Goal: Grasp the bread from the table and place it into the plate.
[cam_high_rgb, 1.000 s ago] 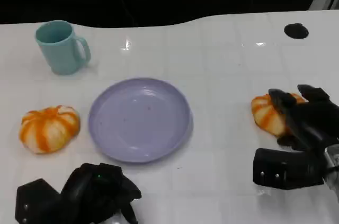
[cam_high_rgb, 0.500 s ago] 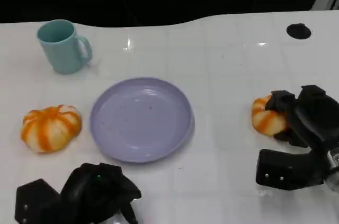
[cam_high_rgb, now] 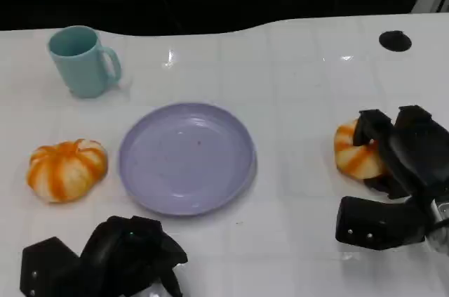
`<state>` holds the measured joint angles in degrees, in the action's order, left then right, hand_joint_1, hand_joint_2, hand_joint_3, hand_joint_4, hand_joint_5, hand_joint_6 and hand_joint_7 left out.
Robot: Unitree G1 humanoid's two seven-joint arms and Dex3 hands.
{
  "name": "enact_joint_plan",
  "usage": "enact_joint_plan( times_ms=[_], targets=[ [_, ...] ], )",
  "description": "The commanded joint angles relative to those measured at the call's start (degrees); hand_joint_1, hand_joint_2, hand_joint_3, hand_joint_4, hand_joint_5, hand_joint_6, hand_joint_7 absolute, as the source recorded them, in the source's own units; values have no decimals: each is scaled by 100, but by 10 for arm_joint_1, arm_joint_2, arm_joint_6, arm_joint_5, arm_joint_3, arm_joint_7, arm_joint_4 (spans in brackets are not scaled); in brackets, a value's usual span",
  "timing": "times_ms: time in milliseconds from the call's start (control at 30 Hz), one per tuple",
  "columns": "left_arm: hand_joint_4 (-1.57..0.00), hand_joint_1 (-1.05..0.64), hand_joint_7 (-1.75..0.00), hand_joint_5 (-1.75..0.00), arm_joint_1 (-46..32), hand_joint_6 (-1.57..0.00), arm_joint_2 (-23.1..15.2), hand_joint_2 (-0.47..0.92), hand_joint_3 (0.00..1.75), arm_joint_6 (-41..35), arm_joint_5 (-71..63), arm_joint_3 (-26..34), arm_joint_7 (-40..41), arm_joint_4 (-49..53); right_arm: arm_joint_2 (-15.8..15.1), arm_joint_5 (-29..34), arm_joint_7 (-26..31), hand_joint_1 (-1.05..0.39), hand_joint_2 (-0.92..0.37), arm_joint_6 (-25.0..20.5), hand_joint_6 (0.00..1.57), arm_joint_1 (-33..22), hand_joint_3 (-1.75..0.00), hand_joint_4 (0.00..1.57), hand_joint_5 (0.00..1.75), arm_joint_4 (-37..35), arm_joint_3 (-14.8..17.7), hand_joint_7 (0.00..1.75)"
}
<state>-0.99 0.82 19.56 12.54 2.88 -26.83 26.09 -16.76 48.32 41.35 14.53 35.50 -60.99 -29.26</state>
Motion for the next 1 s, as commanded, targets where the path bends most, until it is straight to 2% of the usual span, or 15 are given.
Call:
enact_joint_plan(
  times_ms=[33, 267, 433, 467, 500, 567, 600, 633, 667, 700, 767, 800, 900, 933, 1000],
  targets=[
    [-149, -105, -49, -95, 4, -157, -4, 79, 0, 6, 4, 3, -1, 4, 0, -13, 9, -21, -44, 13, 68, 8, -99, 91, 175, 46, 7, 175],
    [-149, -105, -49, -95, 5, -157, -3, 79, 0, 5, 0, 0, 2, 4, 1, -18, -7, -20, -43, 55, 74, 4, -116, 96, 175, 137, 8, 172],
    [-149, -105, -49, -94, 5, -157, -3, 79, 0, 3, -1, -1, 4, 2, 18, -48, -112, -24, -45, 51, 73, 0, -116, 93, 175, 226, 14, 170],
    [-149, -105, -49, -94, 5, -157, -3, 79, 0, 3, -1, -1, 4, 2, 23, -53, -126, -23, -47, 50, 80, -1, -105, 94, 175, 240, 15, 143],
    [-149, -105, -49, -94, 5, -157, -3, 79, 0, 3, -1, -1, 4, 2, 31, -61, -140, -23, -49, 51, 85, 0, -98, 95, 175, 252, 17, 129],
    [-149, -105, -49, -94, 5, -157, -3, 79, 0, 3, 0, -1, 3, 2, 47, -73, -166, -21, -47, 50, 88, 2, -97, 99, 175, 267, 20, 128],
    [-149, -105, -49, -94, 4, -157, -3, 79, 0, 3, -1, -1, 4, 1, 55, -76, -176, -21, -46, 52, 87, 5, -98, 99, 175, 270, 19, 131],
    [-149, -105, -49, -94, 3, -157, -3, 79, 0, 2, -2, -1, 4, -1, 61, -76, -185, -19, -43, 52, 83, 9, -104, 99, 175, 271, 16, 145],
    [-149, -105, -49, -94, 3, -157, -3, 79, 0, 2, -2, -2, 5, -2, 67, -74, -190, -18, -41, 61, 81, 16, -105, 98, 175, 266, 12, 146],
    [-150, -105, -49, -94, 2, -157, -3, 79, 0, 3, -2, -2, 4, -2, 72, -71, -192, -17, -40, 68, 82, 21, -101, 97, 175, 262, 8, 135],
    [-150, -105, -48, -94, 0, -157, -3, 79, 0, 3, 1, -1, 2, -3, 90, -73, -200, -16, -40, 80, 84, 32, -96, 97, 175, 245, 4, 130],
    [-150, -105, -48, -94, -1, -157, -3, 79, 0, 3, 1, -2, 1, -3, 100, -74, -204, -17, -43, 80, 89, 38, -88, 97, 175, 237, 2, 115],
    [-150, -105, -48, -94, -3, -157, -3, 79, 0, 4, 0, -2, 2, -5, 123, -71, -218, -19, -44, 74, 84, 52, -91, 98, 175, 217, -4, 138],
    [-150, -105, -48, -94, -3, -157, -3, 79, 0, 5, 0, -2, 2, -4, 129, -70, -224, -17, -42, 72, 76, 56, -97, 96, 175, 211, -7, 159],
    [-150, -105, -48, -93, -3, -157, -2, 79, 0, 4, 2, -1, 1, -5, 144, -66, -214, -17, -40, 83, 73, 70, -101, 96, 175, 185, -14, 171]
  ],
)
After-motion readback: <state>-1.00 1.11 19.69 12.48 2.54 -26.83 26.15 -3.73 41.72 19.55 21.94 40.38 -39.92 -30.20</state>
